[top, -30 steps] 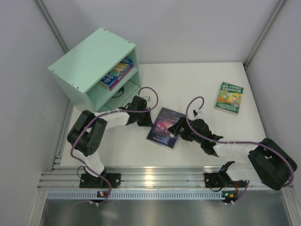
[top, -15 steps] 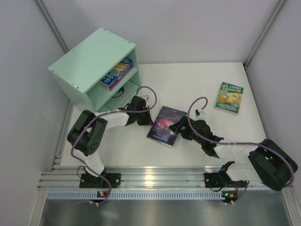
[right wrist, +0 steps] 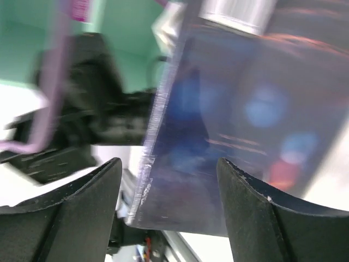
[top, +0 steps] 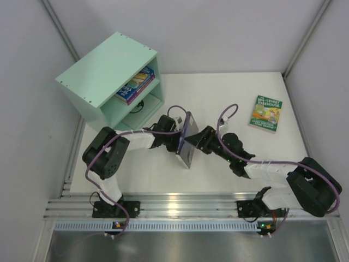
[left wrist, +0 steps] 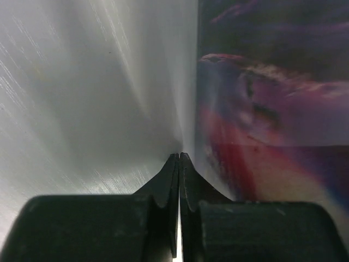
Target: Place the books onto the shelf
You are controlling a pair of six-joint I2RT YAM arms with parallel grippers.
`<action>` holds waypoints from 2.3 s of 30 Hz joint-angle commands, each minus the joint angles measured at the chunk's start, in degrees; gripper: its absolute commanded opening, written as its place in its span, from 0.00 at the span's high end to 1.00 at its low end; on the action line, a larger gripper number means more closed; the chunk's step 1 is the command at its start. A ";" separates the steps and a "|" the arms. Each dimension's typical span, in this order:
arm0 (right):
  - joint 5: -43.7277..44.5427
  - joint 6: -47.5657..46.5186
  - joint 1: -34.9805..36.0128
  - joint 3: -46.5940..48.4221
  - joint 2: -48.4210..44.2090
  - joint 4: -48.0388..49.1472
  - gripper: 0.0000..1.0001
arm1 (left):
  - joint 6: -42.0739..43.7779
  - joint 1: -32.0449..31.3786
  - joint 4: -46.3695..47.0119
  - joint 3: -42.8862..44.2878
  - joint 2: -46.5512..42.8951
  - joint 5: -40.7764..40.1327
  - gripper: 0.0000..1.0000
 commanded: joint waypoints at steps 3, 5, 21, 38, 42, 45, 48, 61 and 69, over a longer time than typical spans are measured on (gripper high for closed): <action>3.39 -4.76 0.70 7.51 1.28 -20.77 0.29 | 1.88 -0.24 -7.20 0.62 -0.18 -2.20 1.00; 4.00 -5.56 0.70 6.81 0.84 -22.02 0.27 | 2.06 -0.24 -6.07 1.06 -1.67 -1.67 1.00; 1.19 -6.70 -1.32 -1.63 8.67 -6.82 0.22 | -7.79 -6.22 24.53 -1.76 -5.45 10.73 1.00; -12.07 -4.52 -14.15 -12.52 -7.69 8.63 0.08 | -6.29 -12.90 18.20 4.66 -9.24 4.75 1.00; -14.45 -4.33 -16.00 -12.97 -8.39 8.84 0.06 | -6.11 -13.43 18.20 5.10 -9.59 4.13 1.00; -14.89 -6.87 -16.53 -11.48 -10.14 2.37 0.06 | -5.94 -13.60 18.02 6.06 -8.80 3.69 1.00; -14.36 -12.84 -16.62 -7.70 -12.25 -9.13 0.09 | -4.89 -13.60 16.28 7.82 -7.40 2.64 1.00; -10.23 -34.12 -16.71 5.31 -19.82 -41.70 0.29 | -0.14 -13.51 8.53 12.31 -2.83 -2.99 1.00; -6.19 -40.63 -16.71 11.20 -18.15 -53.83 0.44 | 0.74 -13.51 7.13 13.98 -0.28 -4.48 1.00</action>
